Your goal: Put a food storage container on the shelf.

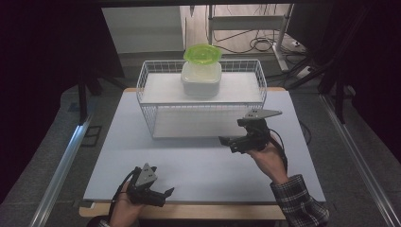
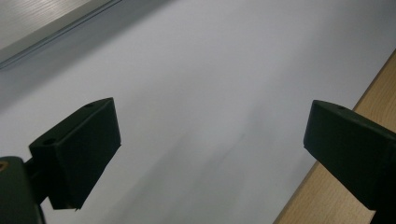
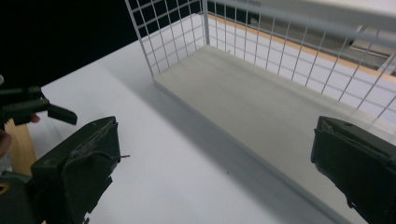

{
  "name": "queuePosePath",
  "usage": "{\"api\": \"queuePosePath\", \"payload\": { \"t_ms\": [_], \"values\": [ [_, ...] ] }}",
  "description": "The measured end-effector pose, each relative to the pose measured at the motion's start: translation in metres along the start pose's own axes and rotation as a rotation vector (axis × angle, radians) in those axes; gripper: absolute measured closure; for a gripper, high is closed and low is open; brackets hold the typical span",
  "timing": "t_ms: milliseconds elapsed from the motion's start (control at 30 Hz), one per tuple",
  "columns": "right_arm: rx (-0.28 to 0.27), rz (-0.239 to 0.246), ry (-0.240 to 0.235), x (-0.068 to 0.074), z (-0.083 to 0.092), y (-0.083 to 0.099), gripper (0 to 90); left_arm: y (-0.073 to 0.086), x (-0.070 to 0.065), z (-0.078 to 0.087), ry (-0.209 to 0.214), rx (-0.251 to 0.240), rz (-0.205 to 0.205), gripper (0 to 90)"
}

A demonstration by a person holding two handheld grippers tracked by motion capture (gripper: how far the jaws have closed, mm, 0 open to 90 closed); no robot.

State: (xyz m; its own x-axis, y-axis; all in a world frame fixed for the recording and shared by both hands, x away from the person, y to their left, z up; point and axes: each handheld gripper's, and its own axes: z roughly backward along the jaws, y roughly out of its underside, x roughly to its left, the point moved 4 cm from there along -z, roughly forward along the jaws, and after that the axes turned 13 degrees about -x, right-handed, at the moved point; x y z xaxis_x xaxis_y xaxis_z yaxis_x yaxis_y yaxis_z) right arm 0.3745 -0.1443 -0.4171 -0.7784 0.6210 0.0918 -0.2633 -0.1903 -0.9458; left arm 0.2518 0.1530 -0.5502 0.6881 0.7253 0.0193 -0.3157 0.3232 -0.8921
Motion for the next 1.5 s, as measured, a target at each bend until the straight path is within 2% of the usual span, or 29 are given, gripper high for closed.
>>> {"api": "queuePosePath", "payload": {
  "t_ms": [233,567,800,1167,1500],
  "values": [
    [0.021,-0.016,0.009,-0.002,0.009,0.024,2.0,0.000,0.000,0.000,0.001,0.000,-0.001,3.4],
    [0.049,0.020,0.060,-0.001,0.021,0.050,1.1,0.000,-0.001,0.000,0.003,0.003,-0.003,3.4],
    [0.065,0.025,0.083,0.000,0.030,0.067,1.0,0.000,-0.001,0.000,0.006,0.006,0.001,3.4],
    [0.093,0.040,0.112,0.001,0.039,0.089,0.4,0.000,0.000,0.000,0.005,0.000,0.008,3.4],
    [0.143,0.052,0.127,0.002,0.044,0.114,0.3,0.001,0.000,0.000,0.003,0.000,-0.001,3.3]
  ]
}}
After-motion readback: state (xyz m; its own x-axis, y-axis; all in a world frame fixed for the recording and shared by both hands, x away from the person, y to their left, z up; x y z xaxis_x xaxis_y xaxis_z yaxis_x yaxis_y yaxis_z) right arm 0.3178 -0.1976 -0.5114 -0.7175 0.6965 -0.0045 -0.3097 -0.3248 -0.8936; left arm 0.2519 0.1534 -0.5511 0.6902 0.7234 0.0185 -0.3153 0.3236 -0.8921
